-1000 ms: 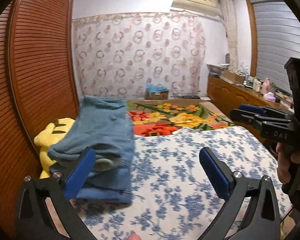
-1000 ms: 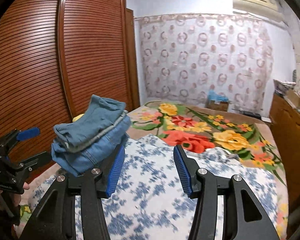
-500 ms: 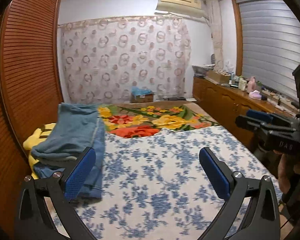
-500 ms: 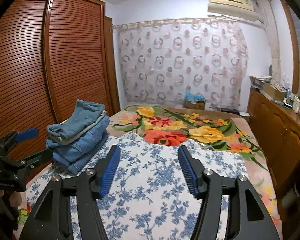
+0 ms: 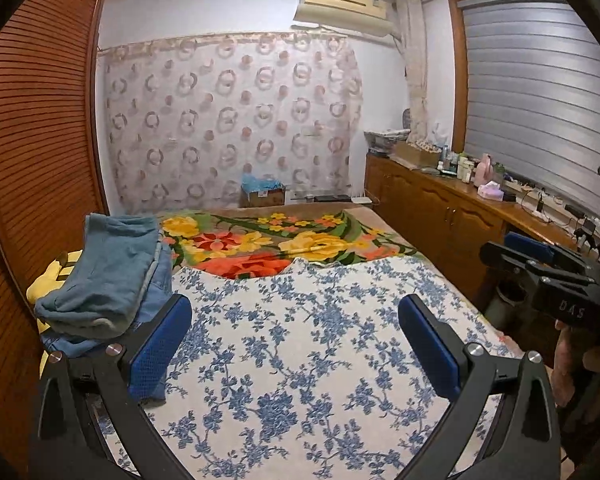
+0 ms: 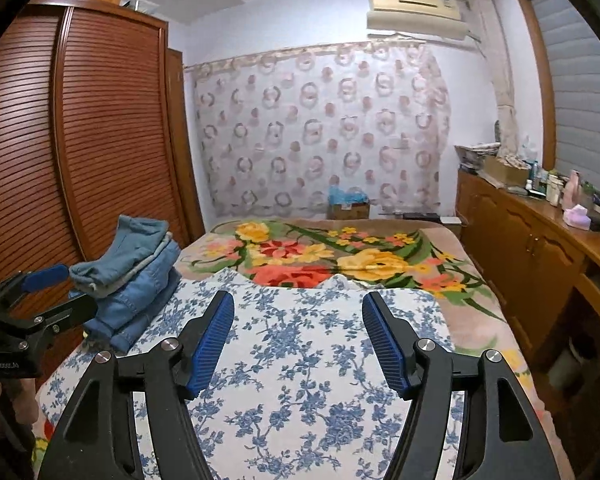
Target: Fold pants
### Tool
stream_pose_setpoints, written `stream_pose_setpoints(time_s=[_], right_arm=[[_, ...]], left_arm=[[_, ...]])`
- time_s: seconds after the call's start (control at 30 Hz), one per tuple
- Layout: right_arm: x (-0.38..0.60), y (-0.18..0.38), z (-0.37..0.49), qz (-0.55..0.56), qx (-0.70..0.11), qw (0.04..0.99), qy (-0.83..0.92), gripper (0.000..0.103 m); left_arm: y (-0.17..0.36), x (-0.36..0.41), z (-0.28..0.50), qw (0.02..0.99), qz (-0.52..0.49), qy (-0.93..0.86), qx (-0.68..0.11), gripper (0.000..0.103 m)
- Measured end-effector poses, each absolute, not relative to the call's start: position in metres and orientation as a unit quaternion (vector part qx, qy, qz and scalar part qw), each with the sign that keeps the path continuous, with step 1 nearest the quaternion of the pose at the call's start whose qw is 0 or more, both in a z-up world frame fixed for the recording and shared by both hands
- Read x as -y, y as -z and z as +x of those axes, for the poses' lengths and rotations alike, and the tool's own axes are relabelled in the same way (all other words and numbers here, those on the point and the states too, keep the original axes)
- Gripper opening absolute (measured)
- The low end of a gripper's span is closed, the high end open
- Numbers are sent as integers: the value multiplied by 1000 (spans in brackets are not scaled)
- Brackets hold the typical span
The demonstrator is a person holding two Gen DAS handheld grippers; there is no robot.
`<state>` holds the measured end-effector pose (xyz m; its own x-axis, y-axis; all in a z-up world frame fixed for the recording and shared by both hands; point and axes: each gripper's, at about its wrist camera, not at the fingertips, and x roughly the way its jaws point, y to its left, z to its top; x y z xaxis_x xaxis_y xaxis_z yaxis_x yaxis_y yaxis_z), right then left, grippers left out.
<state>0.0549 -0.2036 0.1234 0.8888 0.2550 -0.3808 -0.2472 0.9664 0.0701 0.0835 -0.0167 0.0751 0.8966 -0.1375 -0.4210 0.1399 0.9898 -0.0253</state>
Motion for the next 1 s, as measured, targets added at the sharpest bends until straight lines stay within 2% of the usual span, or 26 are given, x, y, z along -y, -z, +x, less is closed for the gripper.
stream_pose_setpoints(time_s=[0.3, 1.0], right_arm=[[192, -120, 33, 6, -175, 978, -111, 69], [200, -100, 31, 11, -172, 979, -112, 69]], left_arm=[[-89, 21, 67, 978, -3, 70, -199, 103], [-77, 17, 51, 979, 2, 39, -200, 103]])
